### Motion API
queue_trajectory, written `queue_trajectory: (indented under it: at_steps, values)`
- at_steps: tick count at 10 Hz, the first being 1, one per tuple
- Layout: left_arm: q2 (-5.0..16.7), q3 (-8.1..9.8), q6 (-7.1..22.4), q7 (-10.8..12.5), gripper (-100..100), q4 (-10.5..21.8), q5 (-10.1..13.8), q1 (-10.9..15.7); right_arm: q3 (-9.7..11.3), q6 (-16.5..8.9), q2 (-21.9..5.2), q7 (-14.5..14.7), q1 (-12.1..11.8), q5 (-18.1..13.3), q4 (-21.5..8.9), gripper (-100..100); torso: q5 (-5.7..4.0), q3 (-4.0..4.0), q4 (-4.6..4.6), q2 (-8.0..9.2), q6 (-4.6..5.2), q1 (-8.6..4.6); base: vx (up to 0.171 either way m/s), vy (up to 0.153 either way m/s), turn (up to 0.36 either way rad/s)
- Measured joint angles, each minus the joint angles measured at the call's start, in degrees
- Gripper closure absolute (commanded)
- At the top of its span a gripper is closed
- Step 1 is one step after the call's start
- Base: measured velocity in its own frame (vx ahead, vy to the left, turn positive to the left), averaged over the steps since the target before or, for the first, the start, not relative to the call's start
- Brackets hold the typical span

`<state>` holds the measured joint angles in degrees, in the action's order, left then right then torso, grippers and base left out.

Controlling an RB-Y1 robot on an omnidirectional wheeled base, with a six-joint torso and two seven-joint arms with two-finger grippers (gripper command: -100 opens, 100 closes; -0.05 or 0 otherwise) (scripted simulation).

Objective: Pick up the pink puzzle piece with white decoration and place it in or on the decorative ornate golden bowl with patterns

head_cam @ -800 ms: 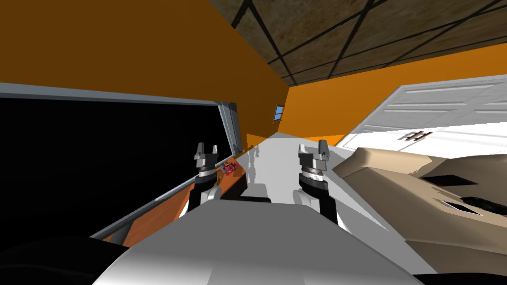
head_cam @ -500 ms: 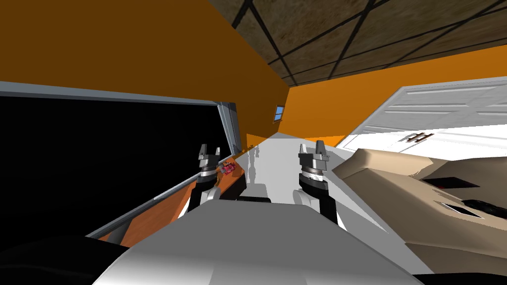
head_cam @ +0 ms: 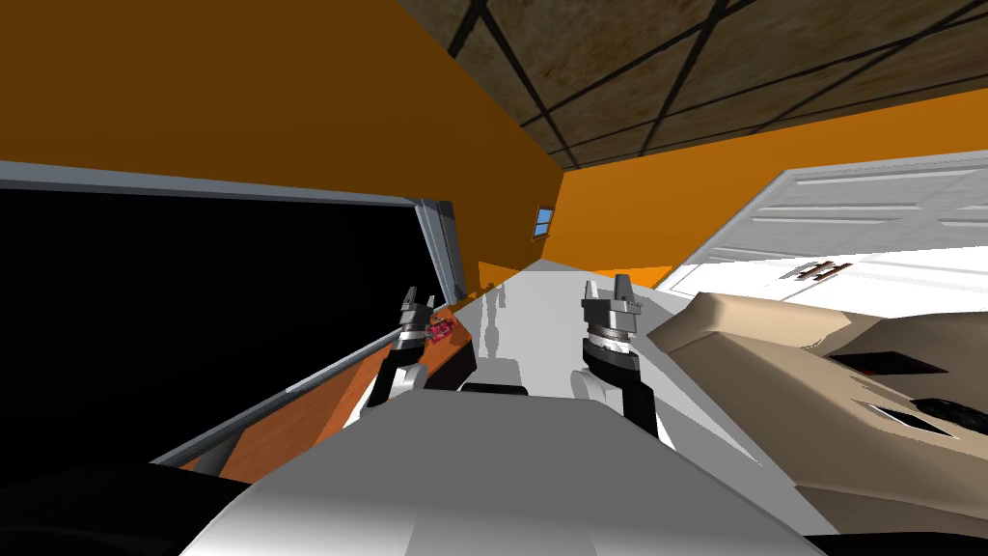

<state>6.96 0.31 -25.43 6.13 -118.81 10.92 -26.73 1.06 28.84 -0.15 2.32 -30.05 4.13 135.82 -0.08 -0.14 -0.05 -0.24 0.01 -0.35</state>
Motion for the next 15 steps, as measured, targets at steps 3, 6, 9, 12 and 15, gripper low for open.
queue_trajectory:
  at_steps: [3, 6, 9, 12, 15]
  values:
    - [2.3, 0.42, 2.2, 0.2, -100, 4.5, 1.9, -0.3, 0.0, 0.0, 0.0, 0.0, 0.0, 0.0, 0.0, 0, 0.03, 0.00, 0.00, 0.00, -0.02, 0.13, 0.052, -0.056, 0.011]
    - [4.4, 1.40, 5.4, 0.2, -100, 9.0, 3.8, 1.3, 0.0, 0.0, 0.0, 0.0, 0.0, 0.0, 0.0, 0, 0.02, 0.01, 0.00, 0.02, -0.02, 0.07, 0.049, -0.072, 0.022]
    - [6.2, 2.74, 9.5, 0.5, -100, 11.9, 5.5, 2.6, 0.0, 0.0, 0.0, 0.0, 0.0, 0.0, 0.0, 0, 0.02, 0.00, 0.00, 0.01, -0.01, 0.14, 0.060, -0.068, 0.028]
    - [8.3, 3.93, 13.2, 0.6, -100, 15.5, 7.2, 3.5, 0.0, 0.0, 0.0, 0.0, 0.0, 0.0, 0.0, 0, 0.02, 0.01, 0.00, 0.02, -0.02, 0.16, 0.053, -0.055, 0.033]
    - [9.7, 4.73, 15.7, 0.5, -100, 20.5, 8.3, 4.8, 0.0, 0.0, 0.0, 0.0, 0.0, 0.0, 0.0, 0, 0.02, -0.03, -0.01, -0.04, -0.01, 0.16, 0.070, -0.063, 0.042]
